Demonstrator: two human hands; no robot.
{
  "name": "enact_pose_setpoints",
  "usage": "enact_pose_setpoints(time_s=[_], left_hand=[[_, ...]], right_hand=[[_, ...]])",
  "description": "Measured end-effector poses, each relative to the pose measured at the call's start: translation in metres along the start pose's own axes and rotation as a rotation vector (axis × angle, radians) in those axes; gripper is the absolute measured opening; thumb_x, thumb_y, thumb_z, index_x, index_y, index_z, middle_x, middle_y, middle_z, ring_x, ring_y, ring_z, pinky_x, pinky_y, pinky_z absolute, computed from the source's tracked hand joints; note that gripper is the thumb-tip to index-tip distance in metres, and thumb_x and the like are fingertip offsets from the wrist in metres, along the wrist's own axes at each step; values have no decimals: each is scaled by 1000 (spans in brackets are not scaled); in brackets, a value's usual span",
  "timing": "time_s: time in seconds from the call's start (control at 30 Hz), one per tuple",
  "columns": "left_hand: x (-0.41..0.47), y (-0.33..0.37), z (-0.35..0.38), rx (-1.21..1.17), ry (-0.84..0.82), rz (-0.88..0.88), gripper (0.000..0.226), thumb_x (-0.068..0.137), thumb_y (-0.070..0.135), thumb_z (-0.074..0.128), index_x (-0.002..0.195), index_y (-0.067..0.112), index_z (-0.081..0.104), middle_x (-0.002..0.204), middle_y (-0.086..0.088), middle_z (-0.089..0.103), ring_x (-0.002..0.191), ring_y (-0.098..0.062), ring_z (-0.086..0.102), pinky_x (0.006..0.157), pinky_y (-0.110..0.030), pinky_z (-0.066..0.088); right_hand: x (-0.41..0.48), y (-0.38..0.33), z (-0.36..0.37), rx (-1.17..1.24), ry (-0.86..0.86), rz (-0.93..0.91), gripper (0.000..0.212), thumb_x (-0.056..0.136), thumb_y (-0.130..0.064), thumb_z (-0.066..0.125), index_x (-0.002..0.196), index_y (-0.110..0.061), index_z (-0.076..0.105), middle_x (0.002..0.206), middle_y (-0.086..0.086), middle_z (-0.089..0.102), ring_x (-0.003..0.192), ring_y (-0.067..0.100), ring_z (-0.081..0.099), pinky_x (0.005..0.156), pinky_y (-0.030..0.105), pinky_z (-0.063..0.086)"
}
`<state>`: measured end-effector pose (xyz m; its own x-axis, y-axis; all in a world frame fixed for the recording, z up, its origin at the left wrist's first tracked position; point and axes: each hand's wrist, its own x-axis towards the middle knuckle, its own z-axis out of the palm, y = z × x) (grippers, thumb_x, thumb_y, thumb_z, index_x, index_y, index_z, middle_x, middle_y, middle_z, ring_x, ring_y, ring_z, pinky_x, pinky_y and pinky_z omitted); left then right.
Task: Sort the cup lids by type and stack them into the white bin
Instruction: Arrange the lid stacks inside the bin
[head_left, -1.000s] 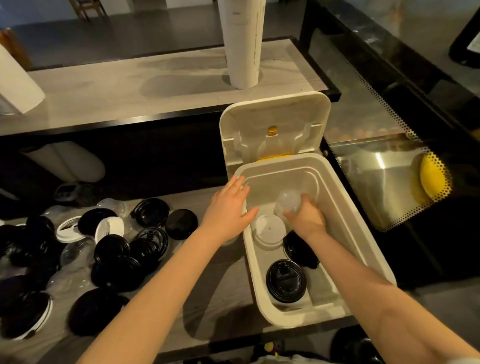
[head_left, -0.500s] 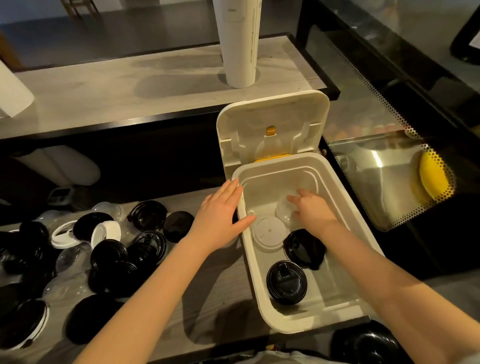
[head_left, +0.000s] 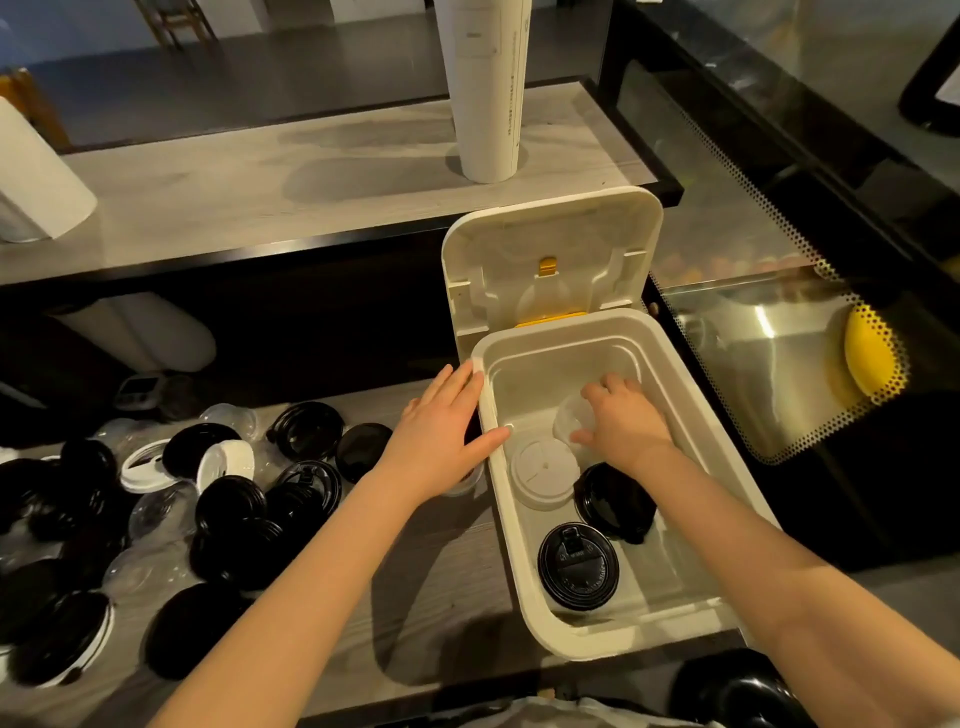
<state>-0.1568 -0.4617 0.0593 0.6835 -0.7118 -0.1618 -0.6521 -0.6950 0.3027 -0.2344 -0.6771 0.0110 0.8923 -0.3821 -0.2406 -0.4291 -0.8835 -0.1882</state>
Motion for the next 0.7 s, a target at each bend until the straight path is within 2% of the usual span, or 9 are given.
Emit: enact_pose_setpoints(time_s=[0.13, 0.2, 0.27, 0.37, 0.47, 0.57, 0.63, 0.7], left_hand=[[-5, -22, -8, -13, 28, -73, 70, 93, 54, 40, 150, 21, 15, 159, 2, 6, 146, -16, 0, 118, -45, 15], [-8, -40, -13, 23, 21, -107, 67, 93, 51, 43, 149, 19, 22, 158, 0, 13, 146, -18, 5, 117, -43, 17], [-14, -58, -19, 46, 17, -146, 65, 93, 50, 45, 147, 17, 27, 156, -2, 20, 145, -20, 12, 116, -41, 20], [-25, -87, -23, 16, 15, -195, 62, 93, 46, 47, 145, 15, 32, 152, -3, 29, 141, -21, 23, 113, -39, 25], [-34, -118, -17, -30, -11, -243, 59, 93, 39, 51, 143, 13, 35, 150, -4, 34, 138, -21, 28, 112, -36, 28], [-36, -143, -4, -47, -90, -292, 60, 91, 38, 54, 143, 14, 35, 148, -6, 36, 136, -23, 32, 110, -37, 31], [-34, -153, 4, -63, -140, -294, 62, 88, 40, 58, 141, 15, 37, 145, -5, 38, 133, -24, 35, 108, -39, 34], [-30, -161, 10, -50, -186, -272, 66, 85, 42, 61, 140, 16, 36, 146, -5, 36, 134, -24, 33, 109, -41, 33]], right_hand=[[-12, -21, -16, 213, 153, -8, 48, 91, -37, 55, 134, -18, 44, 136, 3, 40, 128, 25, 34, 97, 37, 39], [-17, -40, -26, 308, 275, -71, 43, 91, -32, 56, 130, -14, 50, 130, 4, 47, 125, 26, 39, 96, 34, 36], [-25, -65, -36, 352, 387, -151, 37, 91, -30, 57, 123, -12, 55, 121, 5, 54, 117, 24, 45, 88, 29, 37], [-41, -109, -46, 413, 437, -274, 29, 91, -27, 58, 116, -11, 59, 115, 3, 58, 111, 20, 49, 83, 24, 35], [-45, -149, -37, 410, 333, -360, 30, 93, -25, 54, 119, -12, 58, 113, 4, 59, 107, 21, 54, 84, 27, 41], [-28, -175, -9, 285, 84, -321, 42, 93, -26, 53, 132, -13, 48, 128, 7, 53, 116, 25, 52, 93, 34, 44], [-13, -181, 15, 183, -103, -217, 58, 92, -29, 55, 143, -12, 33, 141, 10, 40, 129, 30, 39, 103, 38, 39], [0, -182, 37, 87, -206, -80, 70, 91, -31, 54, 149, -16, 17, 153, 11, 19, 140, 33, 19, 111, 41, 30]])
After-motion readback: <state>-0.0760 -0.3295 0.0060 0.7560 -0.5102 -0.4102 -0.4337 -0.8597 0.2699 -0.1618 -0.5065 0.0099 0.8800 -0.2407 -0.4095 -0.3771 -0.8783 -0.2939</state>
